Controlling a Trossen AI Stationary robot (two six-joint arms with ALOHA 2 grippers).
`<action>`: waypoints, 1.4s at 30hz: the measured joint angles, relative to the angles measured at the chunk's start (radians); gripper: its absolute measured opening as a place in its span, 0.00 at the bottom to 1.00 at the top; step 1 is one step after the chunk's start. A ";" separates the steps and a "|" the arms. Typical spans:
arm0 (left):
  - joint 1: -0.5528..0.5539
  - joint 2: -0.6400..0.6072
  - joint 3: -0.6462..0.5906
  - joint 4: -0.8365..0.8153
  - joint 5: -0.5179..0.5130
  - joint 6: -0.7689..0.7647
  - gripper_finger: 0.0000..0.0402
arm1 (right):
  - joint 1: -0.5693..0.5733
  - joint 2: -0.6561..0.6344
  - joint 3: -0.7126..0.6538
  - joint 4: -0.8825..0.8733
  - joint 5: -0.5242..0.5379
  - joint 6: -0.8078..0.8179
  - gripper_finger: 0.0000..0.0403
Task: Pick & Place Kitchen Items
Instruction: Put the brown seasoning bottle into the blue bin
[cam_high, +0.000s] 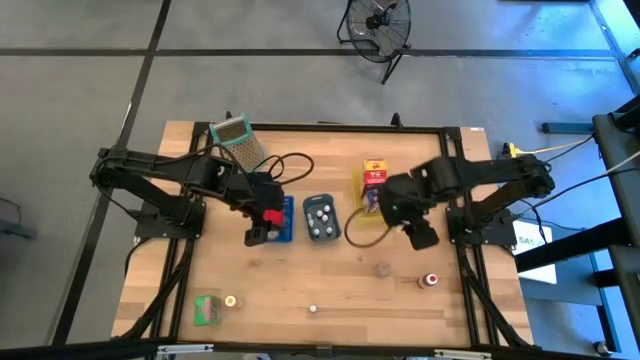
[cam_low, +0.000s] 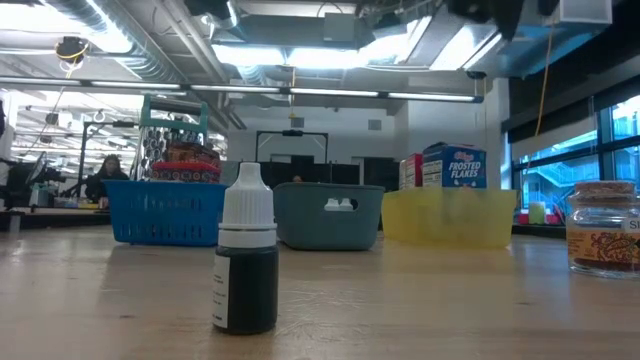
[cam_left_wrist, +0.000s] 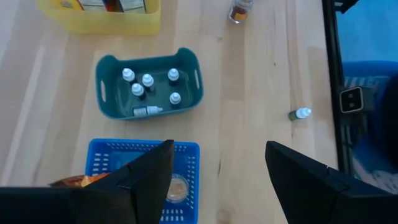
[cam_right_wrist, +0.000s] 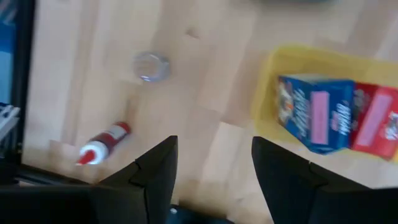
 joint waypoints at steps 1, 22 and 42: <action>0.000 0.000 0.000 0.000 0.003 0.000 0.62 | 0.024 -0.003 0.000 0.007 0.000 0.016 0.52; -0.126 0.000 0.000 0.001 -0.008 0.000 0.62 | 0.239 -0.009 0.000 0.180 0.073 0.205 0.60; -0.263 0.008 -0.207 0.288 -0.228 0.055 0.62 | 0.376 0.003 -0.361 0.605 0.120 0.362 0.68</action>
